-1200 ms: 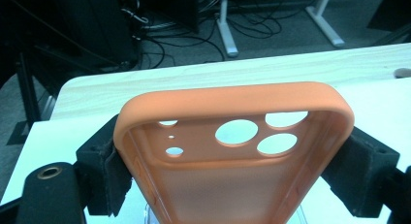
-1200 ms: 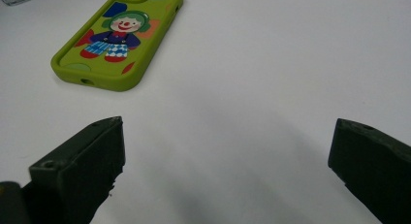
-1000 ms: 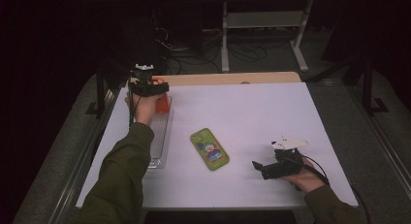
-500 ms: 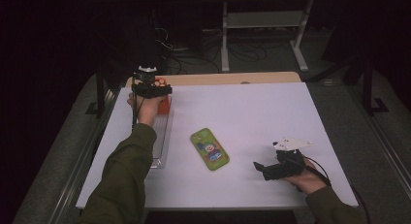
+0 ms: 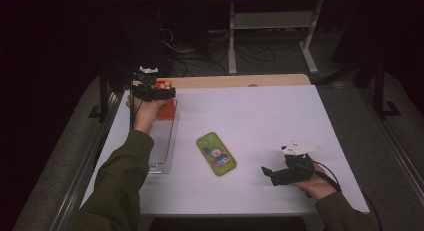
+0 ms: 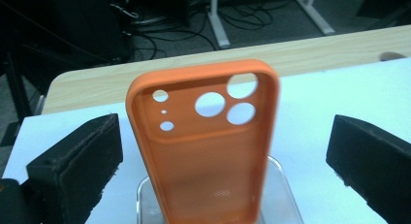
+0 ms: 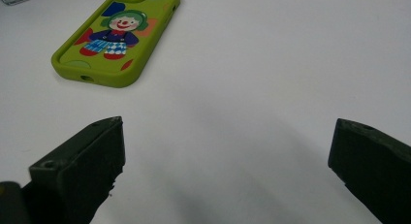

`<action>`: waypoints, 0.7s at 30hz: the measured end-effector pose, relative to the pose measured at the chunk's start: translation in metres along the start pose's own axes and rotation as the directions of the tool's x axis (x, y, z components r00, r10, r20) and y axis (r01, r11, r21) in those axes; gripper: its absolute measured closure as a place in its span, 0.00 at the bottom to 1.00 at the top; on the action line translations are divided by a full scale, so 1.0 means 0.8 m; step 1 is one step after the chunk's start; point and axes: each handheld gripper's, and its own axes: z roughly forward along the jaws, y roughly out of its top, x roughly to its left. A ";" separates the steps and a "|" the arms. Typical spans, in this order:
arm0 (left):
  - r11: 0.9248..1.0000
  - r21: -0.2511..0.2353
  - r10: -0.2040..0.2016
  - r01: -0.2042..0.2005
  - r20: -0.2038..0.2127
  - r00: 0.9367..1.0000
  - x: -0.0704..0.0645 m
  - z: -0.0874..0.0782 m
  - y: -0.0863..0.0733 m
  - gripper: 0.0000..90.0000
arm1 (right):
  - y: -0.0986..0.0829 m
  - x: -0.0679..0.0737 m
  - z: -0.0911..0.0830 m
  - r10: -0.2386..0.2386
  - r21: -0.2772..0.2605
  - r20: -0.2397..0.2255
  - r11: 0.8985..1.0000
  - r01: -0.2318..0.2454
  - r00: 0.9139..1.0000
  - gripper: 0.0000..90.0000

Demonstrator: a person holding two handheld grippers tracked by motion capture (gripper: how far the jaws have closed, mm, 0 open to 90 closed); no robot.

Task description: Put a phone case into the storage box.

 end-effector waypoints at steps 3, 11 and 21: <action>1.000 0.001 0.022 -0.022 0.040 0.999 -0.001 -0.012 0.000 0.00 | 0.000 0.000 0.000 -0.002 -0.001 -0.001 1.000 0.002 1.000 0.00; 0.998 -0.004 0.068 -0.068 0.158 0.985 -0.007 -0.032 -0.008 0.00 | 0.001 -0.001 0.001 -0.010 -0.001 0.003 1.000 0.010 1.000 0.00; 0.991 -0.028 0.137 -0.134 0.280 0.950 -0.019 -0.047 -0.022 0.00 | 0.001 -0.001 0.001 -0.009 0.000 0.005 1.000 0.009 1.000 0.00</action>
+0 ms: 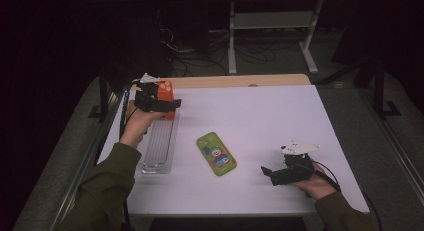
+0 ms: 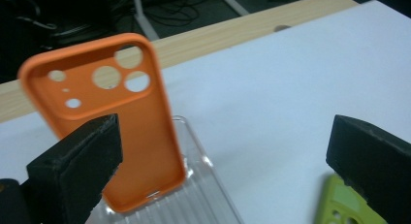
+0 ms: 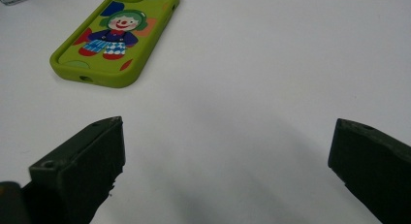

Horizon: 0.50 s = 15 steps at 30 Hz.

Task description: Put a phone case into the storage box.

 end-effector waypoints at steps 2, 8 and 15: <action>1.000 0.003 0.013 -0.013 0.021 1.000 -0.005 -0.002 -0.001 0.00 | 0.000 0.001 0.000 0.007 0.005 -0.003 1.000 -0.007 1.000 0.00; 0.999 -0.004 0.052 -0.052 0.115 0.992 -0.022 -0.008 -0.005 0.00 | 0.000 0.001 0.000 0.009 0.006 -0.005 1.000 -0.009 1.000 0.00; 0.996 -0.021 0.086 -0.083 0.234 0.968 -0.049 -0.011 -0.014 0.00 | 0.000 -0.001 0.000 0.000 -0.001 -0.001 1.000 0.000 1.000 0.00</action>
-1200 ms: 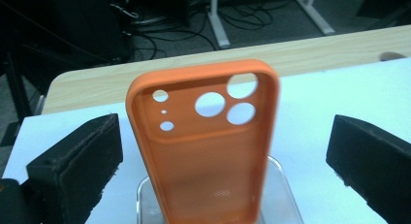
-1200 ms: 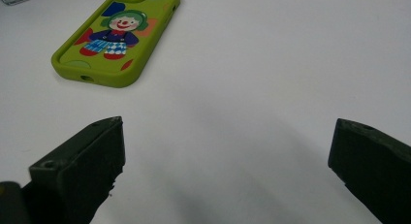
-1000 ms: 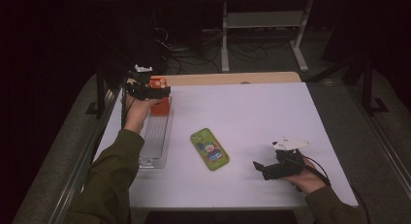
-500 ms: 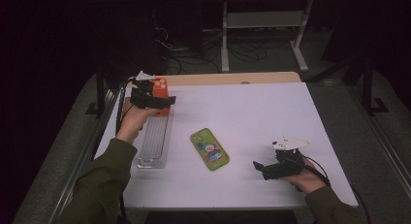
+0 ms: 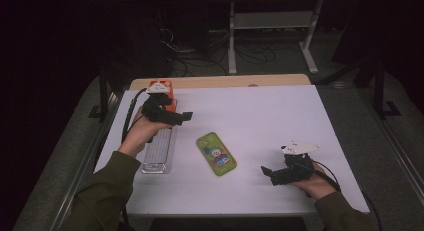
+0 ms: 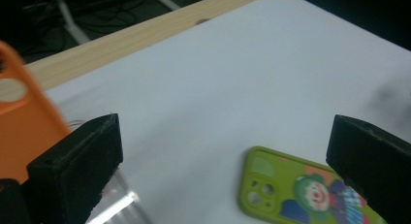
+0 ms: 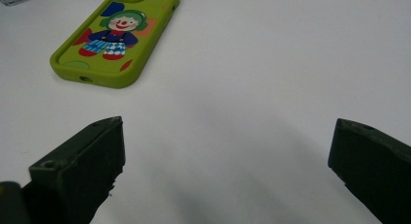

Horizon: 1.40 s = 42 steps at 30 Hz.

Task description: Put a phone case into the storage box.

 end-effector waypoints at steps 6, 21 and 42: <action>0.999 -0.006 0.040 -0.039 0.073 0.997 -0.024 0.003 -0.010 0.00 | 0.002 0.001 0.000 0.009 0.002 0.000 1.000 -0.009 1.000 0.00; 0.992 -0.039 0.122 -0.117 0.179 0.976 -0.070 -0.004 -0.040 0.00 | 0.023 0.012 0.006 0.011 0.011 -0.010 1.000 -0.011 1.000 0.00; 0.990 -0.033 0.139 -0.135 0.207 0.968 -0.082 -0.004 -0.071 0.00 | 0.087 0.059 0.062 0.041 0.140 -0.070 0.990 -0.031 0.997 0.00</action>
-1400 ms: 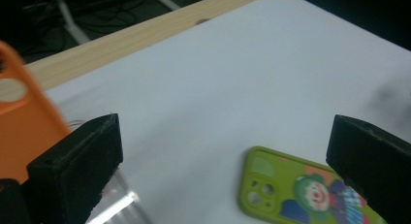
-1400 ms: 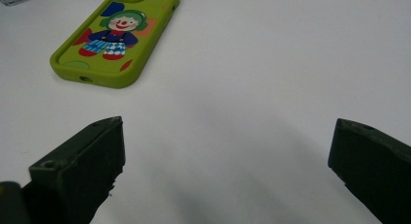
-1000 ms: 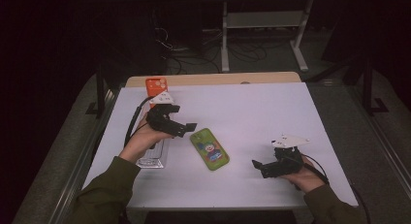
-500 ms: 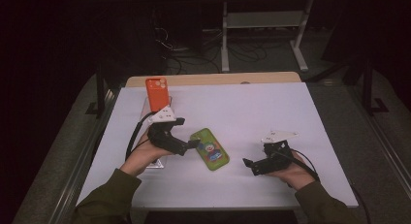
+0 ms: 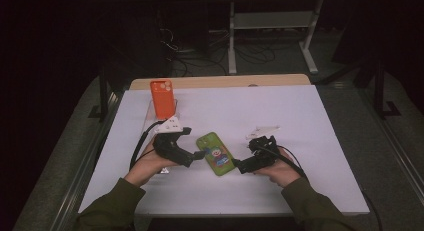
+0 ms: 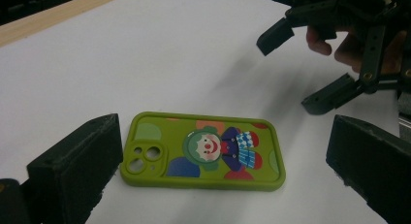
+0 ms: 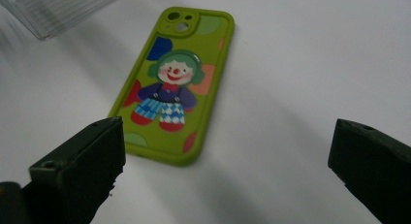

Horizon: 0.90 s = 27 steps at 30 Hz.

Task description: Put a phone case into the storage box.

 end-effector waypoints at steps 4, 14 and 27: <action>1.000 0.006 -0.001 0.001 0.002 1.000 0.002 -0.001 -0.001 0.00 | 0.010 0.012 0.016 -0.005 0.014 -0.001 1.000 0.005 1.000 0.00; 1.000 0.001 -0.013 0.013 0.001 1.000 0.004 -0.002 -0.001 0.00 | 0.024 0.037 0.054 -0.004 0.037 0.009 0.999 0.004 1.000 0.00; 1.000 0.001 -0.022 0.022 -0.005 1.000 0.008 -0.003 -0.003 0.00 | 0.023 0.052 0.089 -0.001 0.085 0.059 0.996 -0.004 0.998 0.00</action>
